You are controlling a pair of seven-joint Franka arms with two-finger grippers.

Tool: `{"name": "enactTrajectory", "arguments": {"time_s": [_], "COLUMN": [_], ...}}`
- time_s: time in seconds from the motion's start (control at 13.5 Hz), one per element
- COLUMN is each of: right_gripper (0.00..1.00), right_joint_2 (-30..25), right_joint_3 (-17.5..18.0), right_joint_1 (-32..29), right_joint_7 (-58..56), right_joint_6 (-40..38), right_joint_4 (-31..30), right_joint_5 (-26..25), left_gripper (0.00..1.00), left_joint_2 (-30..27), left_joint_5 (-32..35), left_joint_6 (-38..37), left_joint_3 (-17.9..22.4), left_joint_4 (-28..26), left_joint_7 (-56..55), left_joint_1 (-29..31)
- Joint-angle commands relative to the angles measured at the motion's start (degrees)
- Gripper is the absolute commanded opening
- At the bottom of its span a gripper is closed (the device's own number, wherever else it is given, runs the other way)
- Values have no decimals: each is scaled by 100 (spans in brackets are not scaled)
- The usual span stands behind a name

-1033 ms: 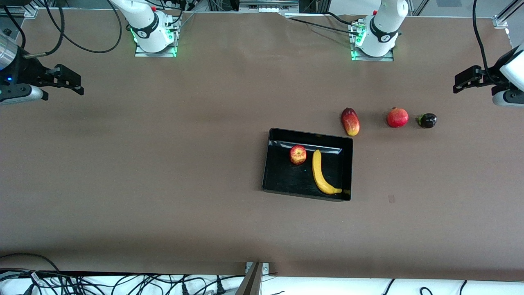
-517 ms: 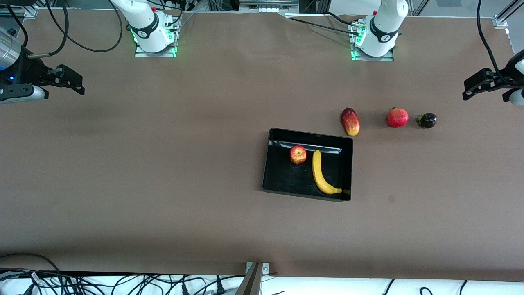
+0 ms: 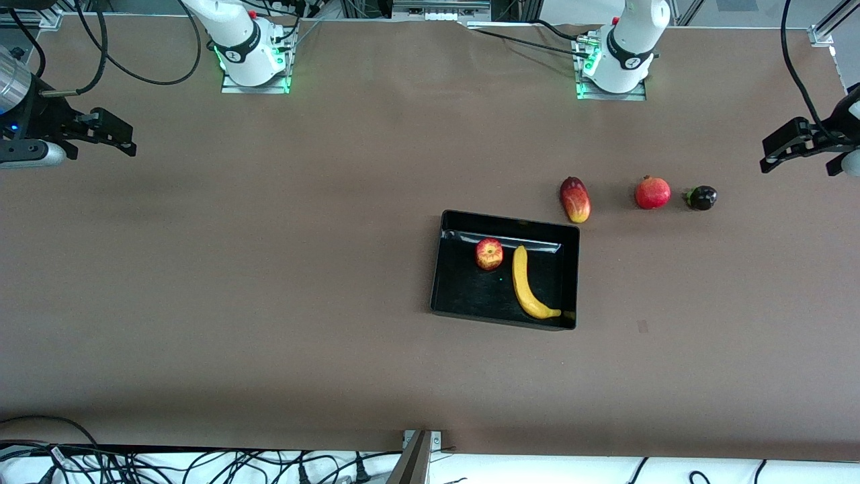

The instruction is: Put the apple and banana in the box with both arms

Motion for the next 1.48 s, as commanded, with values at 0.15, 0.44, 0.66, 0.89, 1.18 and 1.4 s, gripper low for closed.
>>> {"name": "enactTrajectory", "arguments": {"time_s": [0.15,0.44,0.66,0.89,1.18,1.4], "right_gripper": [100,100,100,100,100,100], "right_joint_2": [-112,-104,-95,-95,-95,-95], "right_joint_3": [-32,-32,-41,-41,-41,-41], "right_joint_1": [-9,-9,-9,-9,-9,-9], "right_joint_7": [68,68,68,68,68,68], "right_joint_6": [-18,-18,-18,-27,-27,-27], "right_joint_4": [-93,-84,-84,-84,-84,-84], "right_joint_5": [3,12,12,12,12,12], "left_gripper": [100,100,100,100,100,100], "left_joint_2": [-60,-60,-60,-60,-43,-43], "left_joint_5": [-212,-203,-194,-194,-194,-186], "left_joint_6": [110,101,101,93,93,93], "left_joint_3": [197,417,418,418,418,418], "left_joint_4": [-161,-161,-153,-153,-153,-161], "left_joint_7": [-371,-345,-345,-354,-362,-371], "left_joint_1": [-356,-488,-489,-480,-497,-497]}}
